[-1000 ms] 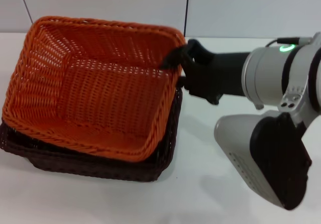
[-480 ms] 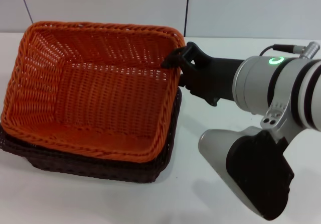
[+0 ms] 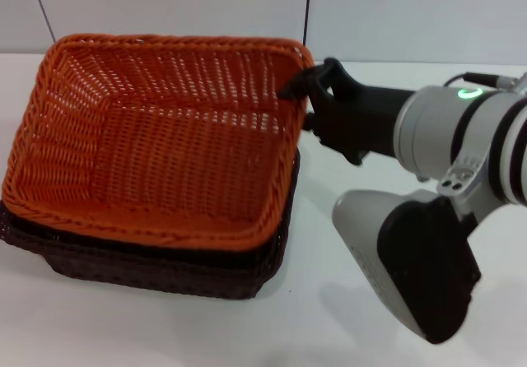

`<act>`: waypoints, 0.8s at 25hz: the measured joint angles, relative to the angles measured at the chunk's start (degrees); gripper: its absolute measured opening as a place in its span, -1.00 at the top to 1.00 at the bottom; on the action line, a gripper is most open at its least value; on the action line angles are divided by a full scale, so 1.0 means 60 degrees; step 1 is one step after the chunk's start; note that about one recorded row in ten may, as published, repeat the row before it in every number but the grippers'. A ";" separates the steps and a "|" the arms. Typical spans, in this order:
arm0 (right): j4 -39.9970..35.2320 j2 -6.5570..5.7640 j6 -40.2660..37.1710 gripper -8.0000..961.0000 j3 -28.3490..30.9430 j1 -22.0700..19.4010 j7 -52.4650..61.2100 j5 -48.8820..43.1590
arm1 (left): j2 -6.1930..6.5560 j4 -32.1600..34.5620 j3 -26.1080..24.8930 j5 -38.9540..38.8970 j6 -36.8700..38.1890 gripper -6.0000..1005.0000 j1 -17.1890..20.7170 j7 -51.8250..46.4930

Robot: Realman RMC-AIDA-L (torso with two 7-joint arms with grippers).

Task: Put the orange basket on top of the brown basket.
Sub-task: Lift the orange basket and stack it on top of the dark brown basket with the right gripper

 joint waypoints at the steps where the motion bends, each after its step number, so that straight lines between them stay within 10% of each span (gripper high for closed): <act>1: -0.0052 0.0000 -0.0261 0.18 -0.0006 0.0000 -0.0008 0.0005 | 0.0006 0.0000 0.0000 0.0000 0.0000 0.18 -0.0001 0.0000; 20: -0.1206 -0.0003 -0.3185 0.11 -0.1245 -0.0589 -0.0237 0.0020 | 0.0022 0.0028 0.0000 -0.0165 -0.0202 0.18 0.0138 0.0052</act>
